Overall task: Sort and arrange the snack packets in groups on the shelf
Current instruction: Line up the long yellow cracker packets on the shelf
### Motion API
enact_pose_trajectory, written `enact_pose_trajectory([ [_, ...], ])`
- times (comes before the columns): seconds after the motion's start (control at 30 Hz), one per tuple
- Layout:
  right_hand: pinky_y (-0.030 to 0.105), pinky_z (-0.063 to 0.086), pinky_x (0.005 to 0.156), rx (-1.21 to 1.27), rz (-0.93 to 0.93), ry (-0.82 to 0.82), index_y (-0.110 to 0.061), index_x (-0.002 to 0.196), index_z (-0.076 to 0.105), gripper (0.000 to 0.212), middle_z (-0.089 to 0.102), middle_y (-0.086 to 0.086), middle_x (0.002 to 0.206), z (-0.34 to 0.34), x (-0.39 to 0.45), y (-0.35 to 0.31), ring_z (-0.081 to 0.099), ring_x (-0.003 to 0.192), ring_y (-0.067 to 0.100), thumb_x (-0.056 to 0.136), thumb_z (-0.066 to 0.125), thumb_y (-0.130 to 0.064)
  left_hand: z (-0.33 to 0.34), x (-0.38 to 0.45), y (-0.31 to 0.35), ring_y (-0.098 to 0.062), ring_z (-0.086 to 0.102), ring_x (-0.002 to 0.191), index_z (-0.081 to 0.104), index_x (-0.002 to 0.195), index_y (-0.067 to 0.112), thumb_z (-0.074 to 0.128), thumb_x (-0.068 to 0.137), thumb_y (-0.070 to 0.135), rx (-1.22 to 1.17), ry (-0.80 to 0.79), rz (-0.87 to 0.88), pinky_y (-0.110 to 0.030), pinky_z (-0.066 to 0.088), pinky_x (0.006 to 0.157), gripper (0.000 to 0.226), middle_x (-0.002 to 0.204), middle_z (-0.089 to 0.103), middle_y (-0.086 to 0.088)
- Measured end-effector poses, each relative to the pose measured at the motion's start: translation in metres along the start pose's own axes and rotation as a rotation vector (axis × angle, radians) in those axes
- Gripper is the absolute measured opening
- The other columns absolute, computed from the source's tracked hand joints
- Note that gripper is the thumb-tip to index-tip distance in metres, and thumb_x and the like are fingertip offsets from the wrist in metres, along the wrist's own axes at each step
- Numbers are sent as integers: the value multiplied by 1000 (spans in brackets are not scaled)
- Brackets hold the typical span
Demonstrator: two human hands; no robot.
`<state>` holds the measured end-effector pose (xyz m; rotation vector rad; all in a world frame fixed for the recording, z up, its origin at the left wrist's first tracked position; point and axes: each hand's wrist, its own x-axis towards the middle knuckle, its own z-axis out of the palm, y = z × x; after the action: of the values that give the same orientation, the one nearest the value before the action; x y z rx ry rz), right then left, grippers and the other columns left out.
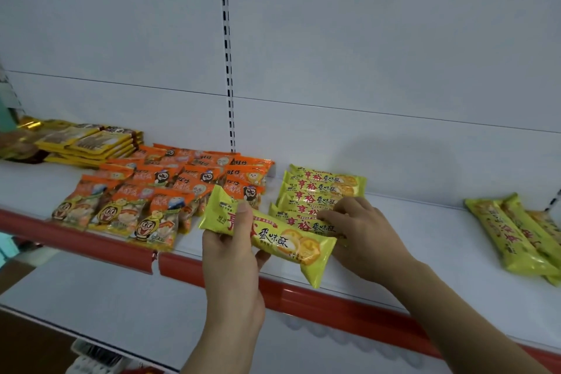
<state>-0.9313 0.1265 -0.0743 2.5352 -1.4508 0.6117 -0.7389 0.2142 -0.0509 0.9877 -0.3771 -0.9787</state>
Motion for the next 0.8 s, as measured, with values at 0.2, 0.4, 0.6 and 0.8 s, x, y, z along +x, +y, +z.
enact_pose_trajectory([
  [0.2,44,52,85,-52,50,-28,-22,128,65,53,62,4,115,-10,-6,-5,58,109,32,82,66,-47,-4,-3,-5,-18,77,89,64,116,22,74,90,36,9,-70,-42,-34,60,61,31,103,77,-1],
  [0.4,15,42,89,318,83,173,-25,122,70,39,67,-14,115,-57,-17,-28,58,108,3,101,45,-46,10,-10,-8,-20,78,94,65,123,20,75,89,30,-27,-141,-85,-33,61,59,36,109,78,-1],
  [0.6,19,50,84,305,59,157,-31,122,69,42,68,-17,115,-69,-32,-42,62,103,1,93,56,-58,13,-8,-17,-25,77,98,63,125,18,76,90,24,-56,-168,-102,-43,64,65,37,112,77,-7],
  [0.8,34,57,73,-1,-87,169,-16,119,71,42,72,-2,108,-43,-34,-38,66,93,23,82,70,-36,8,-14,-13,-27,79,80,68,108,13,68,96,40,251,-350,-198,-44,65,69,30,100,75,-8],
])
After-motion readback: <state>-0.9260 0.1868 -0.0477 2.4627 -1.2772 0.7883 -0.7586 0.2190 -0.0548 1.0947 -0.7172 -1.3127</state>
